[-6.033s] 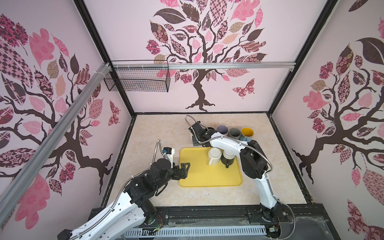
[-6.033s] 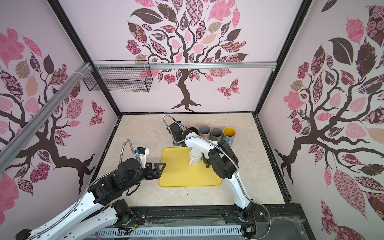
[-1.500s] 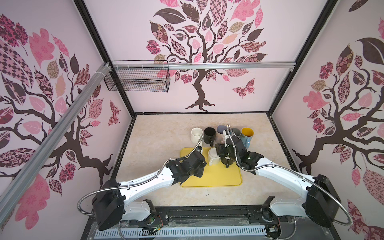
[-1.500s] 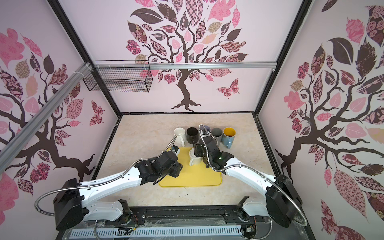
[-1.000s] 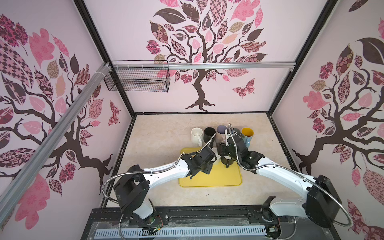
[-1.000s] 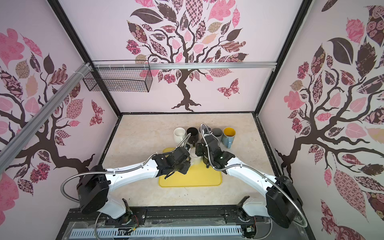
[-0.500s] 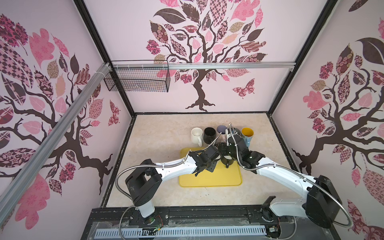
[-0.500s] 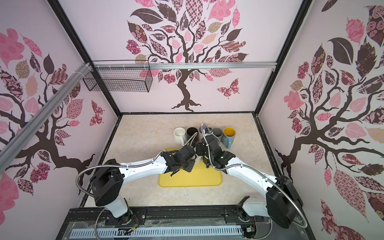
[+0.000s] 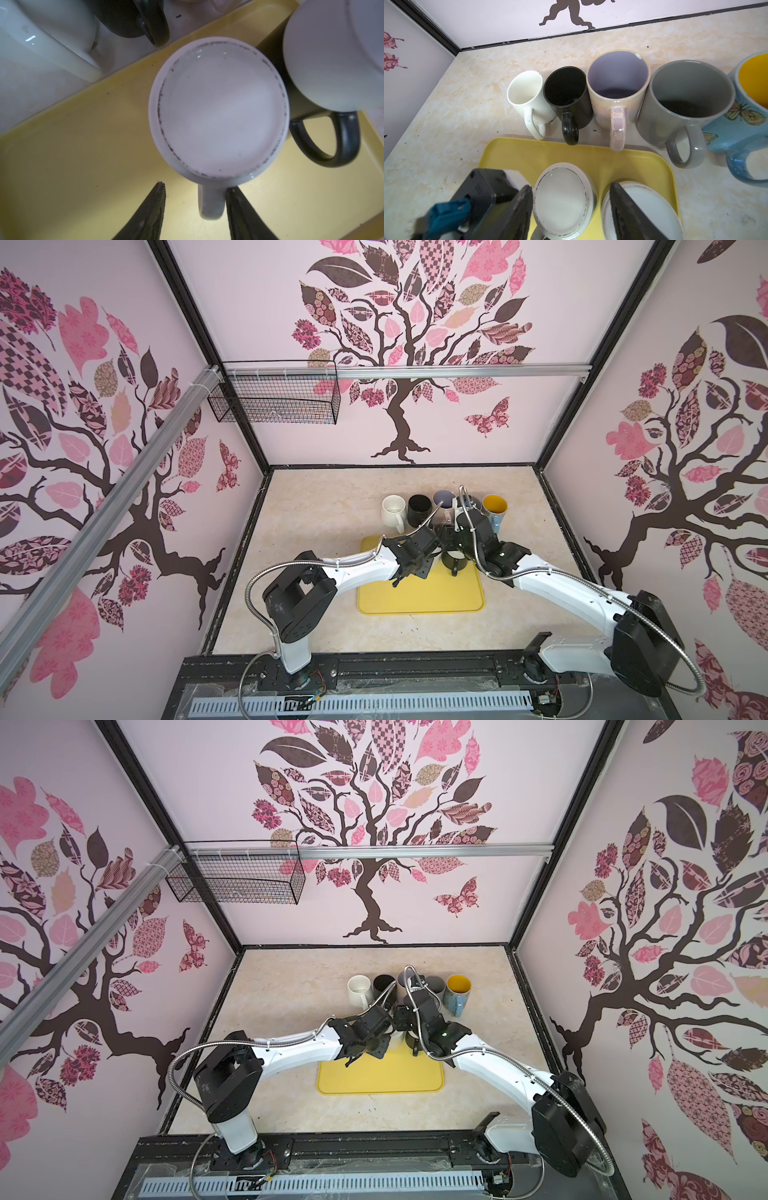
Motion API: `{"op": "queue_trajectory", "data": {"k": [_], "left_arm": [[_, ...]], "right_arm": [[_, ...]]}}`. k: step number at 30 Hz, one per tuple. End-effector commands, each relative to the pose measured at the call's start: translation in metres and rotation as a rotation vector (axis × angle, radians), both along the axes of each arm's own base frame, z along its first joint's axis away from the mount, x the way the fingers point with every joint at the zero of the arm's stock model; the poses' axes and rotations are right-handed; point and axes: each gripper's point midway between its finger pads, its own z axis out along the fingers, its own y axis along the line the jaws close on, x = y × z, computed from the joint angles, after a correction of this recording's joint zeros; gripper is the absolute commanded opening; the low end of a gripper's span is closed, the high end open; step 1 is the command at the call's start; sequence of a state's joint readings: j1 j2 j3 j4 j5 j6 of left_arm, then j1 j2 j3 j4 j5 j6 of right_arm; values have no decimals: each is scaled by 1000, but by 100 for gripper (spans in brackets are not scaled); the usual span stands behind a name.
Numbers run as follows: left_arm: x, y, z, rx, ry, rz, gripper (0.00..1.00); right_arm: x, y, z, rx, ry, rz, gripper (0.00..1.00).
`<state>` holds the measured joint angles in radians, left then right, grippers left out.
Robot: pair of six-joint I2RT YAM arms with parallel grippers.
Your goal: Turn the mug right side up
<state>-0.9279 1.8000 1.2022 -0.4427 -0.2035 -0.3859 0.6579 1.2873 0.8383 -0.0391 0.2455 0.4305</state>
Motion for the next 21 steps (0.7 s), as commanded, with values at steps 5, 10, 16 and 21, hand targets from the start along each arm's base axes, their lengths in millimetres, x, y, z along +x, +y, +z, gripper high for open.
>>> {"op": "queue_trajectory", "data": {"k": [5,10,16,21], "left_arm": [[14,-13,6,-26,-30,-22,47],[16,-15,6,-26,-31,-25,45],[17,-18,4,-22,-27,-26,42],[19,-20,4,-23,-29,-27,37]], "right_arm": [[-1,-1,11,27,-31,-3,62],[0,-1,11,27,-32,-5,62],[0,-1,12,26,-35,-4,62],[-1,-1,13,29,-37,-1,62]]}}
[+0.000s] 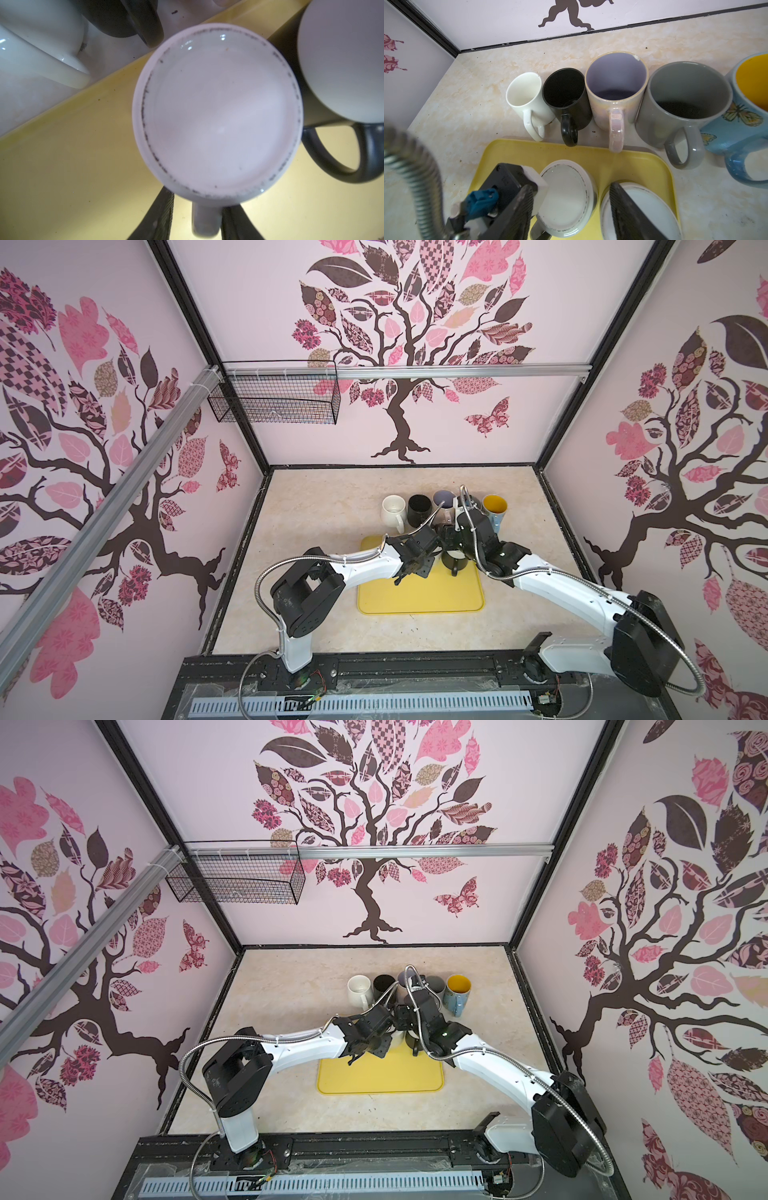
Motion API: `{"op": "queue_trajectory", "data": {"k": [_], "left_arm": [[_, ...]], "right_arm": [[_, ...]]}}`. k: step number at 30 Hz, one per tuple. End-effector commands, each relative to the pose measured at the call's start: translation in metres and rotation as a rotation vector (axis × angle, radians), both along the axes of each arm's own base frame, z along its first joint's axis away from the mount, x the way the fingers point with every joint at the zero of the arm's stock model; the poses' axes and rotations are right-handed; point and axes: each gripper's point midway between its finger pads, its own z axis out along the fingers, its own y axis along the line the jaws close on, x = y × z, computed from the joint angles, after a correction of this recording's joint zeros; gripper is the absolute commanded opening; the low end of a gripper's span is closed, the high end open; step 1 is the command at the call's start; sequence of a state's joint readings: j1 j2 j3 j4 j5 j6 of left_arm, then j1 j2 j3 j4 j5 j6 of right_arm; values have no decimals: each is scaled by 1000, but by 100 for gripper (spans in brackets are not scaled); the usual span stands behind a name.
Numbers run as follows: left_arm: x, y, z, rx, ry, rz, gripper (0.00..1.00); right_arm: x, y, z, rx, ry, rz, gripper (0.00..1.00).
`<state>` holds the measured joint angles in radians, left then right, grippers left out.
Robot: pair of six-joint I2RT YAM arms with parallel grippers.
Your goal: Turn the mug right side up
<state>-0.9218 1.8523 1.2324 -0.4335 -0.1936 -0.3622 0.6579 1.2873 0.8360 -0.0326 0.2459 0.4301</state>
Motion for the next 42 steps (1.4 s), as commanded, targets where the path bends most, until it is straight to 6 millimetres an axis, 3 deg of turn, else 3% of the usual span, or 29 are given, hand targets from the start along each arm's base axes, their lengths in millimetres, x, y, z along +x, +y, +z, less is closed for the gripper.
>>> {"op": "queue_trajectory", "data": {"k": [1,17,25,35,42], "left_arm": [[13,-14,15,-40,-38,-10,36],[19,-11,11,-6,-55,6,22],[17,-10,11,-1,-55,5,0],[4,-7,26,21,-104,-14,0],[-7,6,38,20,-111,14,0]], "right_arm": [[-1,-1,13,27,-34,-1,62],[-2,0,14,33,-37,5,62],[-2,-1,14,33,-39,4,62],[-3,-4,19,42,-52,-8,62],[-2,-15,25,31,-77,-58,62]]}}
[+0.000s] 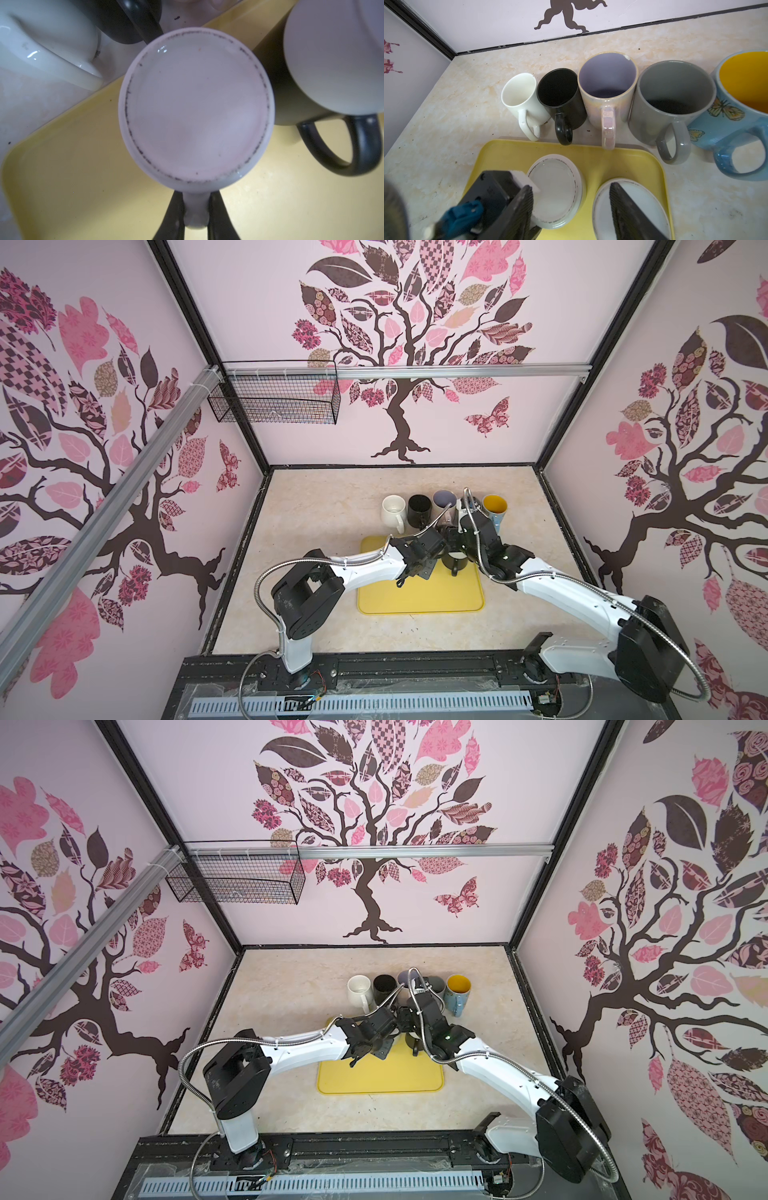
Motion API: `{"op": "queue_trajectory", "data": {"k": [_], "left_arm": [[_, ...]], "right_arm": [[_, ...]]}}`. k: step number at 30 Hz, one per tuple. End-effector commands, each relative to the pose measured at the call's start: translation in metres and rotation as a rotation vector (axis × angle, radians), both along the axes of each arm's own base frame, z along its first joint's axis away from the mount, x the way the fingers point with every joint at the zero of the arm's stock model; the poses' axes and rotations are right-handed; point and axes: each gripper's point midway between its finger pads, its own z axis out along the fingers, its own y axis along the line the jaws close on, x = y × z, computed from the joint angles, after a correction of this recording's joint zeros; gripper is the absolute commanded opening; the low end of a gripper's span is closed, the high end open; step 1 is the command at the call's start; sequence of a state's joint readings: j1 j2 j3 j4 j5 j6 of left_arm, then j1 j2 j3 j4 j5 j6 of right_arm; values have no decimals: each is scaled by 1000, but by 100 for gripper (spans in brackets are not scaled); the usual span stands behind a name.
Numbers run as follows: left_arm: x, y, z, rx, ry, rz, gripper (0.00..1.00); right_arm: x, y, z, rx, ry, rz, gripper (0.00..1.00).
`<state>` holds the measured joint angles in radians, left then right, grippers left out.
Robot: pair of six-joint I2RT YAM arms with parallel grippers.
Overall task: Turn the mug right side up
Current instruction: 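Lift the red-lined white mug off the tray and tilt it with the left gripper, then hold the mug sideways with the left gripper while the right gripper grasps it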
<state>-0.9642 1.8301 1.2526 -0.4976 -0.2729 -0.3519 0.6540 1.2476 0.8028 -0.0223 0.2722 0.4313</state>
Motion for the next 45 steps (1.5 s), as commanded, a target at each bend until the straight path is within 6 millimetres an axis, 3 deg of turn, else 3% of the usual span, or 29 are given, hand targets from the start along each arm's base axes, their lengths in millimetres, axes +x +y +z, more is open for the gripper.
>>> {"op": "queue_trajectory", "data": {"k": [1,12,18,26,34,40,45], "left_arm": [[0,7,28,-51,-69,27,0],[-13,33,45,-63,-89,59,0],[-20,43,89,-197,-144,70,0],[-32,54,162,-531,-159,68,0],[-51,65,225,-904,-238,50,0],[-59,63,248,-1159,-237,30,0],[-62,60,261,-1306,-207,13,0]], "right_arm": [[1,-6,24,32,-60,-37,62],[-2,-18,44,46,-105,-70,63],[-13,-13,58,156,-131,-33,63],[-45,17,70,435,-100,147,62],[-81,28,111,704,-150,308,59],[-110,48,130,948,-132,512,59],[-121,55,131,1011,-101,592,58]]}}
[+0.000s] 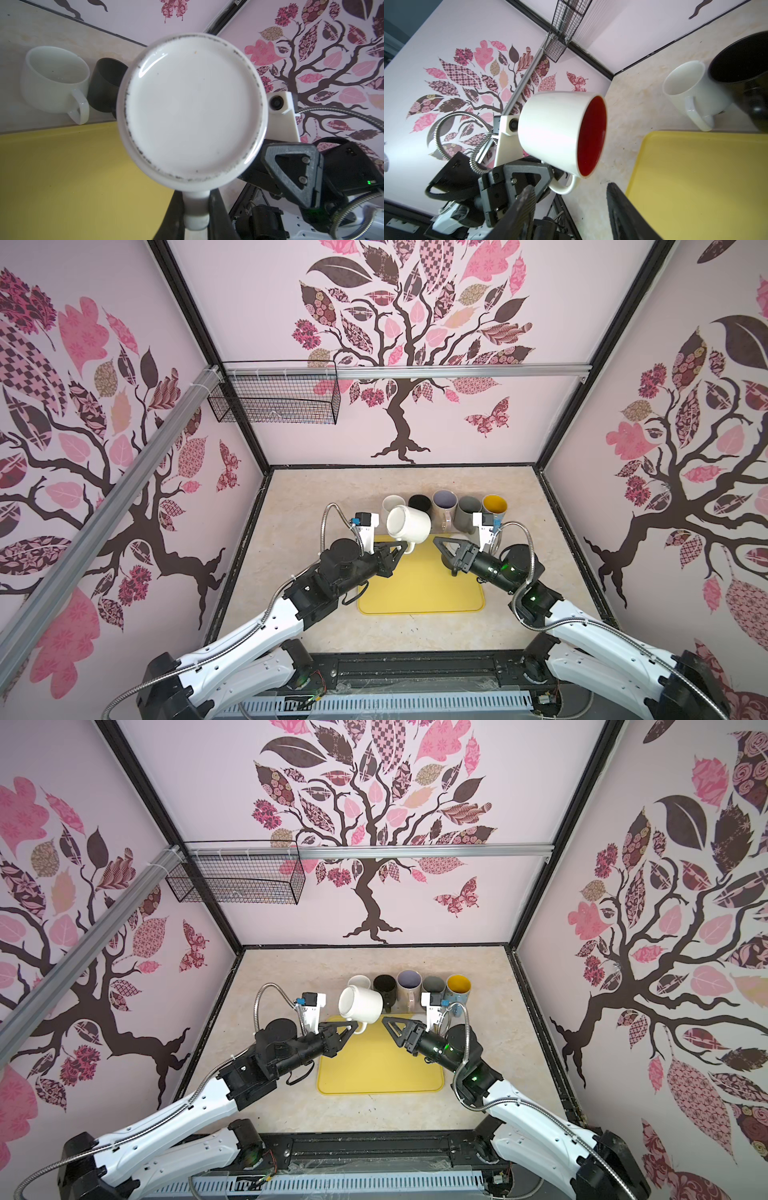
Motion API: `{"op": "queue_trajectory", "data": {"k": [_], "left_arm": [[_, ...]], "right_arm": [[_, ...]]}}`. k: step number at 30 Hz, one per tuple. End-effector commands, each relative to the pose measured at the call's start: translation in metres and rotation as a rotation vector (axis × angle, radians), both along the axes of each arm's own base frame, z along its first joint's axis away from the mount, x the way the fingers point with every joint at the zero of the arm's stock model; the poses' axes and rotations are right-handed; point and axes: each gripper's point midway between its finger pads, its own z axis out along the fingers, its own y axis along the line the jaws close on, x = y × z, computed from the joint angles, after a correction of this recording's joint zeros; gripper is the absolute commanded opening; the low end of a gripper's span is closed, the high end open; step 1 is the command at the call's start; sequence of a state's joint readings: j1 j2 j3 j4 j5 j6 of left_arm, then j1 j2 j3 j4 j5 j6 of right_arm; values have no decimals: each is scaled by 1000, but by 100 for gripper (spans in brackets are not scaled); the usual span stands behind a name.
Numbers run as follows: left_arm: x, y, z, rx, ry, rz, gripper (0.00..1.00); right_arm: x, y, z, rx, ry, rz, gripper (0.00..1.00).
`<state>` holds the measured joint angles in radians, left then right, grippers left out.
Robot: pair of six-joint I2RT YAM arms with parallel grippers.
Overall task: Turn the mug right side up
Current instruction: 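Hold the mug sideways with the left gripper while the right gripper grasps it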
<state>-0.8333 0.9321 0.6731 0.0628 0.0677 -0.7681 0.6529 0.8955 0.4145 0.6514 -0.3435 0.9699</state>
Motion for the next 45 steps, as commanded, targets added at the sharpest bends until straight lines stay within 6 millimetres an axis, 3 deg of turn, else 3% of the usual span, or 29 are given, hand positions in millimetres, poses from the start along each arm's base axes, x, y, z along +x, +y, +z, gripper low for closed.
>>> {"op": "queue_trajectory", "data": {"k": [1,9,14,22,37,45], "left_arm": [[-4,-4,64,-268,-113,-44,0],[-8,-9,81,-390,-106,-90,0],[-15,-15,89,-473,-107,-154,0],[-23,-17,76,-528,-94,-205,0],[-32,-21,76,-546,-81,-257,0],[-33,-27,62,-513,-58,-267,0]], "right_arm": [[-18,5,39,134,-73,111,58],[-23,10,38,150,-57,159,57],[-27,12,51,204,-70,199,52],[-24,19,65,267,-63,245,45],[-3,32,71,334,-42,269,33],[9,41,74,340,-25,275,28]]}}
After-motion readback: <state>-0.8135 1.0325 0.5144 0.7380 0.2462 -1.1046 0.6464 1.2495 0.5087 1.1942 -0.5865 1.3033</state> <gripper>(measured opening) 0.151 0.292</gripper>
